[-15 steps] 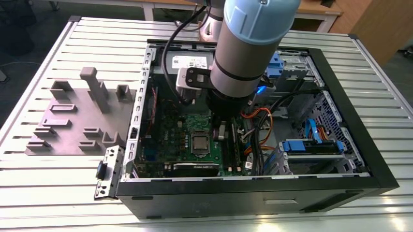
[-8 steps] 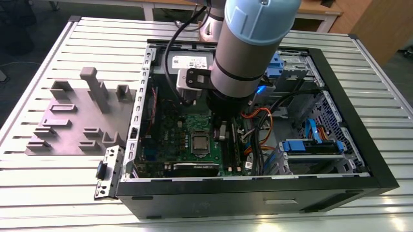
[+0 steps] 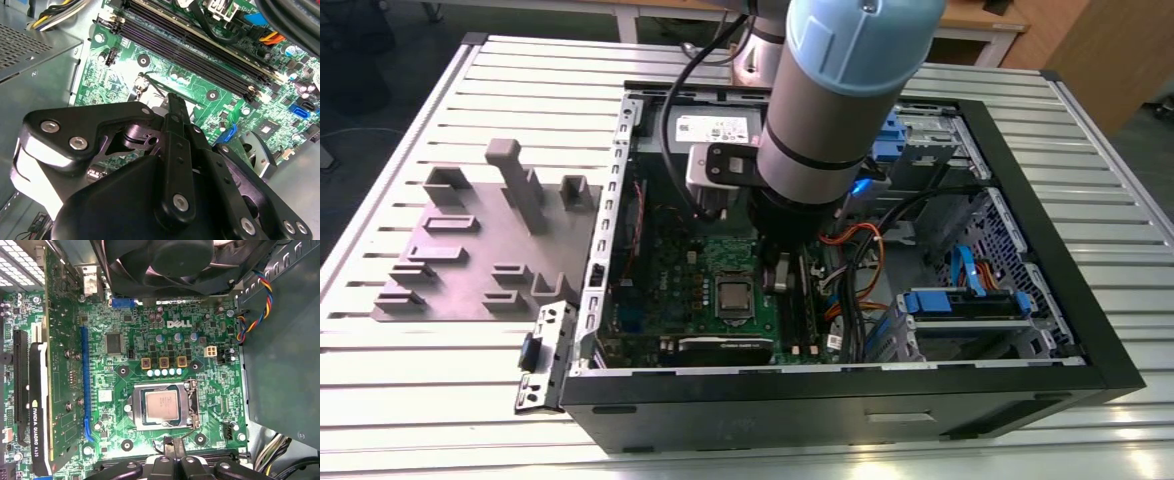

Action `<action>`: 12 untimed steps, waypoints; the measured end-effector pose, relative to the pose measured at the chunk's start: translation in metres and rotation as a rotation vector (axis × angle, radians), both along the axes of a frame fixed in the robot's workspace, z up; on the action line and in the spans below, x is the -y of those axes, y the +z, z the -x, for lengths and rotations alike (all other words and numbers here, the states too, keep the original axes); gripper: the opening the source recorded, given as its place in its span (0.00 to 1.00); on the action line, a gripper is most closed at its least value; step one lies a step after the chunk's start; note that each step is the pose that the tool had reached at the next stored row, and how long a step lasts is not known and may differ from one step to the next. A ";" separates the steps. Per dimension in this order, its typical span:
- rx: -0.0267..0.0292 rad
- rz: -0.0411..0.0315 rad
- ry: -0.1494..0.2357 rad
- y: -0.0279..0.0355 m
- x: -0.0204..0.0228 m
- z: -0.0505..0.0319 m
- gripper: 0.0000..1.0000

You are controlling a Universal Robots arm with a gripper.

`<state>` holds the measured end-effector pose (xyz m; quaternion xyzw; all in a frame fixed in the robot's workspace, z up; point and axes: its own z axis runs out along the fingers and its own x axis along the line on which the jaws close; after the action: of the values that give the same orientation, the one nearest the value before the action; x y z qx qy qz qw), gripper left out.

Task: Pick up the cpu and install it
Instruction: 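Install the first cpu locking lever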

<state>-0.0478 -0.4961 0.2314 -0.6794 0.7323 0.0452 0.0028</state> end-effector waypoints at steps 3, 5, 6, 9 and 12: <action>0.0001 0.0002 0.000 -0.0016 0.0010 0.0000 0.11; 0.0001 0.0004 0.000 -0.0029 0.0017 0.0000 0.11; 0.0000 0.0005 0.000 -0.0034 0.0023 0.0000 0.11; 0.0001 0.0005 0.000 -0.0046 0.0038 0.0000 0.11; 0.0001 0.0008 0.000 -0.0052 0.0059 -0.0001 0.11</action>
<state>-0.0478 -0.5020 0.2261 -0.6795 0.7323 0.0448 0.0026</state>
